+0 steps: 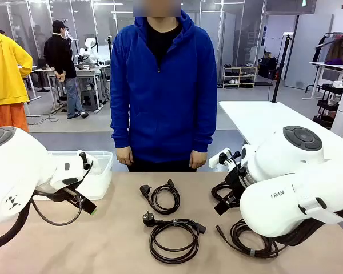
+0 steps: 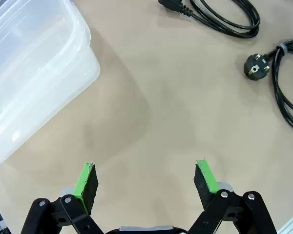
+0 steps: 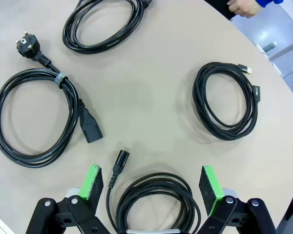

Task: Organize and store the cables.
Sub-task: Place the Power Cable into the Organizing box.

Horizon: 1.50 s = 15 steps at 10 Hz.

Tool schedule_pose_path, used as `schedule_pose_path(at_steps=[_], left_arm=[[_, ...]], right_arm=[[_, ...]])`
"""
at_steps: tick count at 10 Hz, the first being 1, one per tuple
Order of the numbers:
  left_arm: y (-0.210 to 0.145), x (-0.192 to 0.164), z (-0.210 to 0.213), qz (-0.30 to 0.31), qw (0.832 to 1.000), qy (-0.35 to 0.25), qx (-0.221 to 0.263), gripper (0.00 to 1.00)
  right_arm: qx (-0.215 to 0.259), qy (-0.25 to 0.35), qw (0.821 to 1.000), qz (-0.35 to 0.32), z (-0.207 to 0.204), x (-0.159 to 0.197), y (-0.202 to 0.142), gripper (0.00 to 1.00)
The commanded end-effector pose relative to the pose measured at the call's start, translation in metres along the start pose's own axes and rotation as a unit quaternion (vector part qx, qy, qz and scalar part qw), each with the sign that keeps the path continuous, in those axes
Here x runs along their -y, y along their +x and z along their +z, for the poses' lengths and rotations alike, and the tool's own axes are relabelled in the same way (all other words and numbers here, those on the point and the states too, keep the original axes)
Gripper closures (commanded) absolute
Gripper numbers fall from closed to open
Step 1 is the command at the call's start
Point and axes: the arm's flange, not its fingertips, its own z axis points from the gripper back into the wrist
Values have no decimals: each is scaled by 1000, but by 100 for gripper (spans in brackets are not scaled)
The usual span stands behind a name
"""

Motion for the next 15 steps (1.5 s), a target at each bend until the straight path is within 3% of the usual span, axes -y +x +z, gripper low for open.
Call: schedule_pose_path(at_steps=[1, 15], left_arm=[[0, 0, 0, 0, 1000, 0, 0, 0], [0, 0, 0, 0, 1000, 0, 0, 0]], right_arm=[[0, 0, 1000, 0, 0, 0, 0, 0], [0, 0, 1000, 0, 0, 0, 0, 0]])
